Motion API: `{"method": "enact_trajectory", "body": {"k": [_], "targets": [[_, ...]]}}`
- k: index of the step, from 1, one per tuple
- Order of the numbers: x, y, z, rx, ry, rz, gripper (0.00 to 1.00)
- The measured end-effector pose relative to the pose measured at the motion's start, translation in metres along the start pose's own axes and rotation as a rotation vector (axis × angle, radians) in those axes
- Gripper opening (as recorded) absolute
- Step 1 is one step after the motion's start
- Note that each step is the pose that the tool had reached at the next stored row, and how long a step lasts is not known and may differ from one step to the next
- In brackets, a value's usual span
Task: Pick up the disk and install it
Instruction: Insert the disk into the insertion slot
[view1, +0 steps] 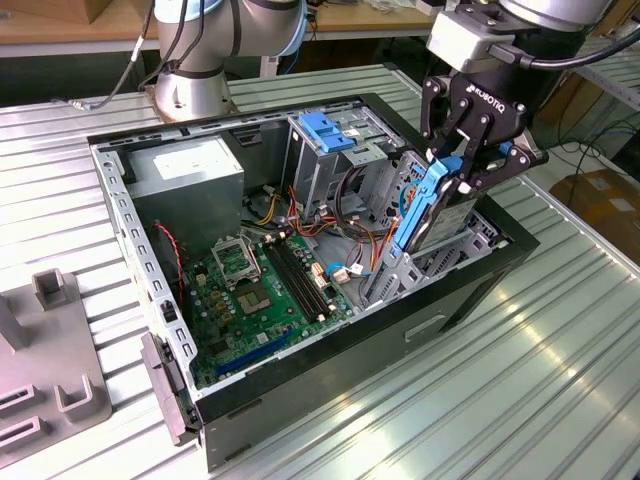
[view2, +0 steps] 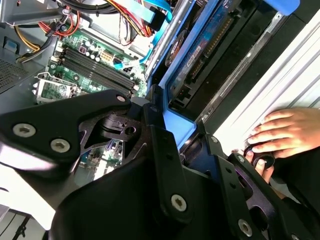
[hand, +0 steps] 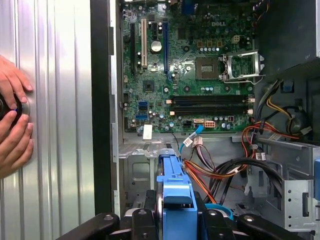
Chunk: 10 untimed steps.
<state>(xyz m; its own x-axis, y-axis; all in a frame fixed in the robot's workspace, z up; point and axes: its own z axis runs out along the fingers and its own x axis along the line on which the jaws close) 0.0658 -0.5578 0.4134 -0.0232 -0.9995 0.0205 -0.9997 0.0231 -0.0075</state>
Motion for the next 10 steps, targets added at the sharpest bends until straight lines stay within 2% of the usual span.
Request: {"method": "enact_trajectory", "body": {"k": [10], "targets": [[0.0001, 0.0001, 0.0102, 0.0000, 0.0000, 0.000, 0.37]]}}
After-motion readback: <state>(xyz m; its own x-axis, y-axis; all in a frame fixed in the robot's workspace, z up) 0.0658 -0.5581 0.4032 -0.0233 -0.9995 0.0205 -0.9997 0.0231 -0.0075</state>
